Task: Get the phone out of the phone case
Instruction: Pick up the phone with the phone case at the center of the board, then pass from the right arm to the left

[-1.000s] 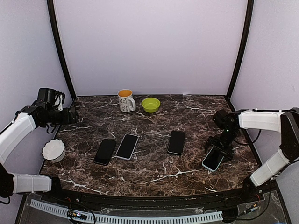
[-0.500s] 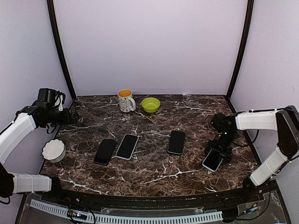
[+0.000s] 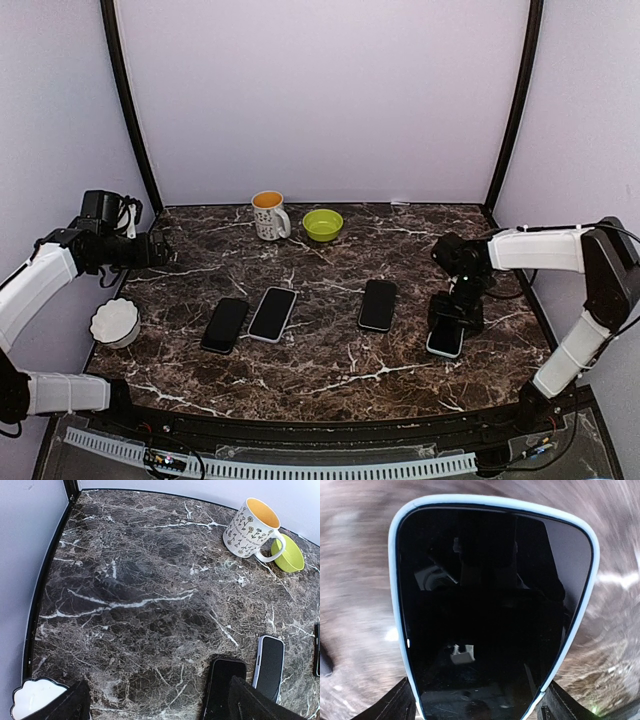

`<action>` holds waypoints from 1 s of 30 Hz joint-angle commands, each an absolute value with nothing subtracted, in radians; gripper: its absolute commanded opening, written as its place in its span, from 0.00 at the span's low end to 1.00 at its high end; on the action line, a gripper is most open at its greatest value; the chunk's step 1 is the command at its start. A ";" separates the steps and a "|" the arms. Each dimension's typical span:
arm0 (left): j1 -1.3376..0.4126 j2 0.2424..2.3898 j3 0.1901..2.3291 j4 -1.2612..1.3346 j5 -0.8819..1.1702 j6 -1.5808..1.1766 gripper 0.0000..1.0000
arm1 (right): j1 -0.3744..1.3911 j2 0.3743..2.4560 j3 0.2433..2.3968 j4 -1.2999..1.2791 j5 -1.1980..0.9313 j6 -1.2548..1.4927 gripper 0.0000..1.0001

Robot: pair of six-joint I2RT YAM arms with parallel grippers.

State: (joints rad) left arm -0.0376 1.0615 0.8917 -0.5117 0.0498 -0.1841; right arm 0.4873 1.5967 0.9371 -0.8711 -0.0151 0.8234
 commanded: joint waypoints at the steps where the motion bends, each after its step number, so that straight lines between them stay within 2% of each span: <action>1: -0.038 1.019 0.877 -0.490 0.096 -0.168 0.99 | 0.565 1.576 1.062 -0.824 0.061 0.686 0.60; 9: -0.038 0.979 0.859 -0.437 0.217 -0.151 0.99 | 0.738 1.579 1.206 -0.700 0.150 0.561 0.56; 17: -0.069 1.001 0.854 -0.380 0.503 -0.151 0.96 | 0.927 1.560 1.255 -0.486 0.161 0.373 0.56; 30: -0.389 1.039 0.859 -0.186 0.631 -0.350 0.90 | 1.138 1.624 1.324 -0.253 0.303 0.144 0.54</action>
